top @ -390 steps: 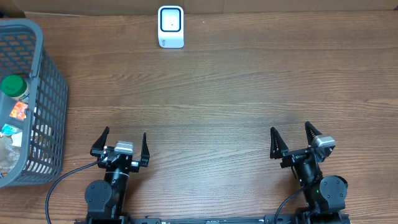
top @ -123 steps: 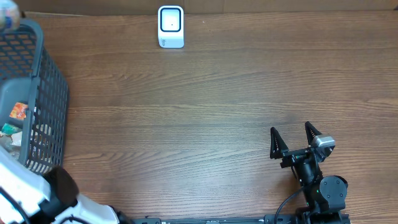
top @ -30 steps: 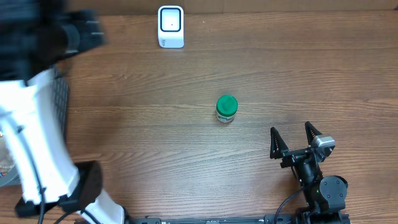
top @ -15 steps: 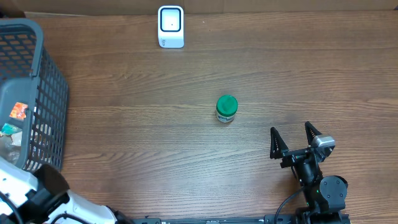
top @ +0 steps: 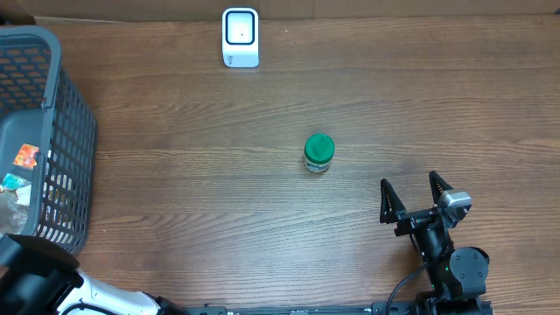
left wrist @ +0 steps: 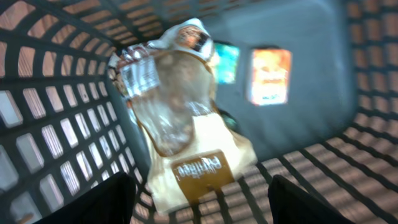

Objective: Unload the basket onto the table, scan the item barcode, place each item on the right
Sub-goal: 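Return the left gripper to the basket and grasp the clear bread bag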

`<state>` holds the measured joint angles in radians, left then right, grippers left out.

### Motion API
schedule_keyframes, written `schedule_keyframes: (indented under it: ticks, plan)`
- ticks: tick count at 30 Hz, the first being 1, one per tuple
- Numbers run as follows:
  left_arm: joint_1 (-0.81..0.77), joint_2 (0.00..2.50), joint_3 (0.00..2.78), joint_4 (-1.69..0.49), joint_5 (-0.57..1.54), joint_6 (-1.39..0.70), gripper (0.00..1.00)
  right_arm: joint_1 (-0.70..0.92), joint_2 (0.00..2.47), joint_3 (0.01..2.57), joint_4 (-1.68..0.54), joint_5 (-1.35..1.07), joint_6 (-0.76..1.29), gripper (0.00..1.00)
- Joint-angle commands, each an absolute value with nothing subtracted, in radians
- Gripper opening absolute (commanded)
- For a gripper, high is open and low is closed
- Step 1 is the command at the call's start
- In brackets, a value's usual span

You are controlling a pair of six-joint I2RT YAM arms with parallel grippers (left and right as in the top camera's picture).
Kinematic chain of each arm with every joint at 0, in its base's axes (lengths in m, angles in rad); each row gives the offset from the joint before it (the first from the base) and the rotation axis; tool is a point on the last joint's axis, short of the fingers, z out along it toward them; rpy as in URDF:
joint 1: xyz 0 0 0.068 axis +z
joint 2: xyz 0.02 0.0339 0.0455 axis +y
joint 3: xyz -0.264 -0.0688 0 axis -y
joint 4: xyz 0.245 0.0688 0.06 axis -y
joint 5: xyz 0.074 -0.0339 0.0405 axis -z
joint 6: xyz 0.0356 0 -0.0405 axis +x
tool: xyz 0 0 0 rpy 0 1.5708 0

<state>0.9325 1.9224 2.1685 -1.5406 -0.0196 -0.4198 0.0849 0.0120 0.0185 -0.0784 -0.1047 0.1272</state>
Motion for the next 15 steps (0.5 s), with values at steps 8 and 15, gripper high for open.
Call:
schedule_keyframes:
  ticks: [8,15]
  plan:
    - [0.940,1.924,1.880,-1.320,-0.079,-0.416,0.73,0.079,0.008,0.008,-0.074,-0.107,0.130,1.00]
    - [0.937,1.924,1.764,-1.180,-0.077,-0.384,0.81,0.079,0.008,0.008,-0.074,-0.107,0.129,1.00]
